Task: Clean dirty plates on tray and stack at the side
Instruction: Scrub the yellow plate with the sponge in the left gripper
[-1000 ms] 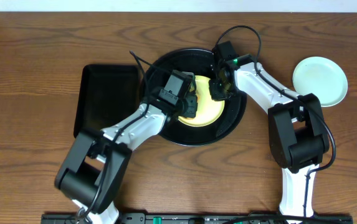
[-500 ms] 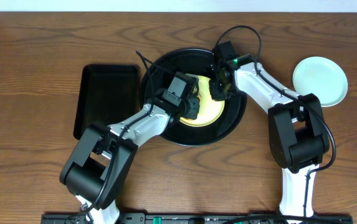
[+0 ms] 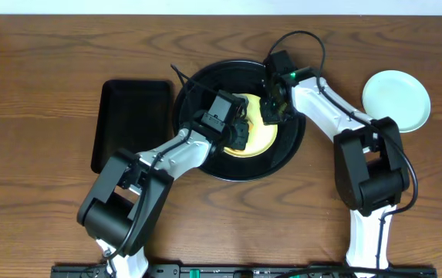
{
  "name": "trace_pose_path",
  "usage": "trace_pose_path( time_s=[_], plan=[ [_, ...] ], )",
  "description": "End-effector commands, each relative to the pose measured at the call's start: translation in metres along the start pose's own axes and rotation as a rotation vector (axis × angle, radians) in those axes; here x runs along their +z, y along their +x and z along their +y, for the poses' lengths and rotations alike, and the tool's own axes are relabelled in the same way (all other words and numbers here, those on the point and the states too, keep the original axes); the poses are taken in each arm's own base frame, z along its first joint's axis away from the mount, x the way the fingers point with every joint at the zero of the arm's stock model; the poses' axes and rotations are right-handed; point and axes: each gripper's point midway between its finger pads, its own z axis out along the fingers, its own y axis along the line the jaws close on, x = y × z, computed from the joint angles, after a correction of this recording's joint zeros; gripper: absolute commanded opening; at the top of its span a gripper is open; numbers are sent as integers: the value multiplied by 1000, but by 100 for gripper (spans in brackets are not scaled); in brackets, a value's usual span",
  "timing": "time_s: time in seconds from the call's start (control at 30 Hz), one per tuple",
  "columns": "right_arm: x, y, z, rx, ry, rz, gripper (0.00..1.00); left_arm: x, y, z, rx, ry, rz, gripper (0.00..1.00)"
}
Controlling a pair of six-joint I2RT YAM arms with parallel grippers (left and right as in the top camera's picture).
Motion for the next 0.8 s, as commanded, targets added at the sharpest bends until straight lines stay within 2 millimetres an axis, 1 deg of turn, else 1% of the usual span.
trace_pose_path(
  time_s=[0.0,0.1,0.37,0.63,0.77],
  plan=[
    [9,11,5,-3,-15,37,1,15,17,4,31,-3,56,8],
    [9,11,5,-3,-14,37,1,21,23,8,35,-15,73,7],
    [9,12,5,-3,-15,38,1,21,25,9,76,-17,80,8],
    [16,14,4,-2,-11,51,1,20,17,34,125,-166,43,8],
    [17,14,4,-2,-11,52,1,20,16,35,173,-166,43,7]
  ],
)
